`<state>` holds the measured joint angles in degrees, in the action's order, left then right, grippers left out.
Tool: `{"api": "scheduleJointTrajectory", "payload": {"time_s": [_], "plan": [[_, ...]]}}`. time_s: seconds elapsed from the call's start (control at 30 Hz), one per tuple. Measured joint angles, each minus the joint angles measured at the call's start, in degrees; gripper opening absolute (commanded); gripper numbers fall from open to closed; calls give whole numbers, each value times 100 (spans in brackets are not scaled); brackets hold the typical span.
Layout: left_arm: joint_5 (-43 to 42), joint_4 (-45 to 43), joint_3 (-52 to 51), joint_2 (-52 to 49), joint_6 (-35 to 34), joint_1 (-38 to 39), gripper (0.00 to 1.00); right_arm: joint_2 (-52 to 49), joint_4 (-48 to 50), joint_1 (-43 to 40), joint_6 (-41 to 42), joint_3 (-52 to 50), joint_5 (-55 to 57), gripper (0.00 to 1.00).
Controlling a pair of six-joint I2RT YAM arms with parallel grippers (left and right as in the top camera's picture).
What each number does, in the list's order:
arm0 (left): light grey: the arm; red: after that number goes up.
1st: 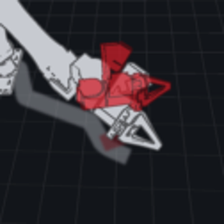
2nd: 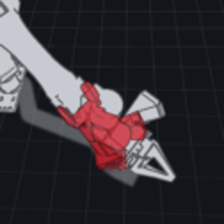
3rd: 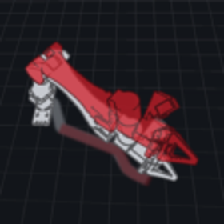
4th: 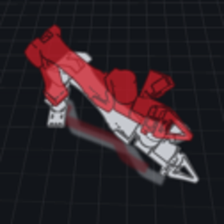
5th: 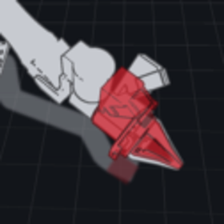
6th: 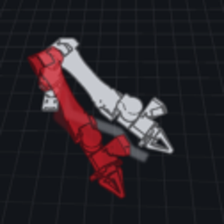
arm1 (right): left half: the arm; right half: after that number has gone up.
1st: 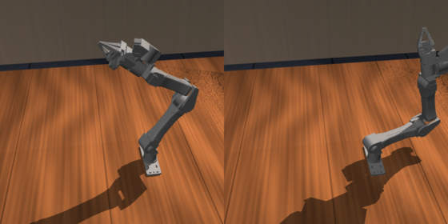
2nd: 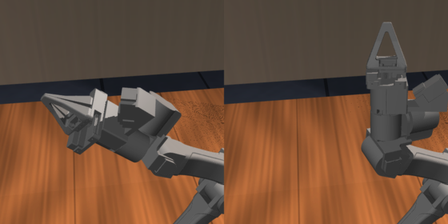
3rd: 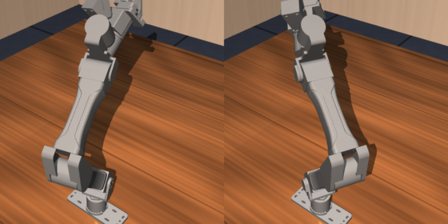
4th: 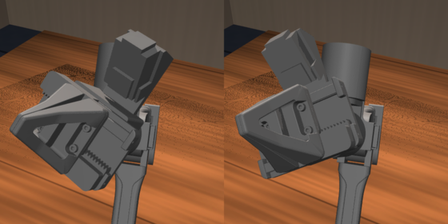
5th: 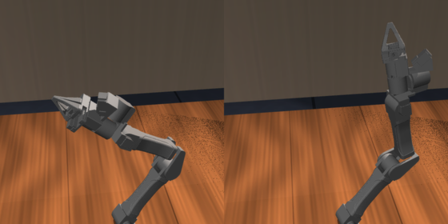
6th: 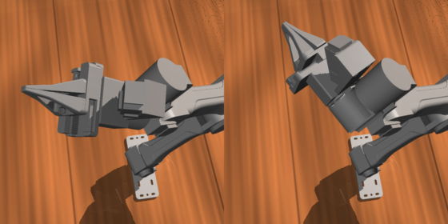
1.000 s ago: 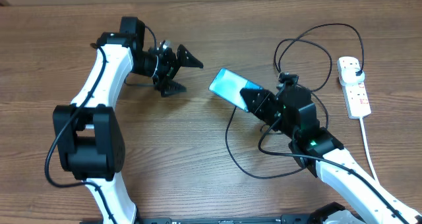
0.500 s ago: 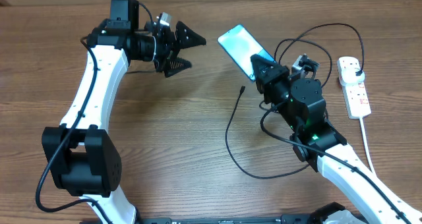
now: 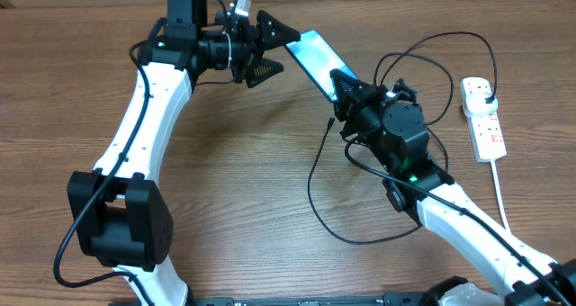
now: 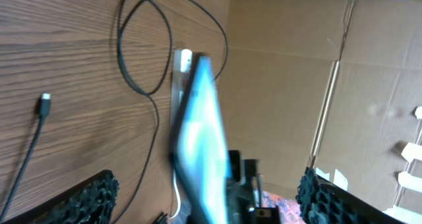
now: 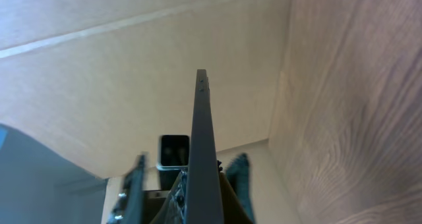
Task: Plug charger to phone and switch on socket
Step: 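Release the phone from the left gripper and regrasp its side edge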
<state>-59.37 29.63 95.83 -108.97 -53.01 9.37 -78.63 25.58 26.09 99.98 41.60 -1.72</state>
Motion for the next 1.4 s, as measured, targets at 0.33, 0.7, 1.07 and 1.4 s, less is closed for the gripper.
{"api": "scheduleJointTrajectory", "payload": {"time_s": [0.33,0.7,1.07,1.4], "plan": [[153,-164,0,0,-269,275,53,-264,446,225,315,52,-146,4],[389,-142,0,0,-299,348,32,-267,533,240,485,61,-321,4],[435,-133,0,0,-328,348,20,-264,573,240,651,83,-319,4],[876,-96,0,0,-444,457,17,-310,535,240,846,83,-229,4]]}}
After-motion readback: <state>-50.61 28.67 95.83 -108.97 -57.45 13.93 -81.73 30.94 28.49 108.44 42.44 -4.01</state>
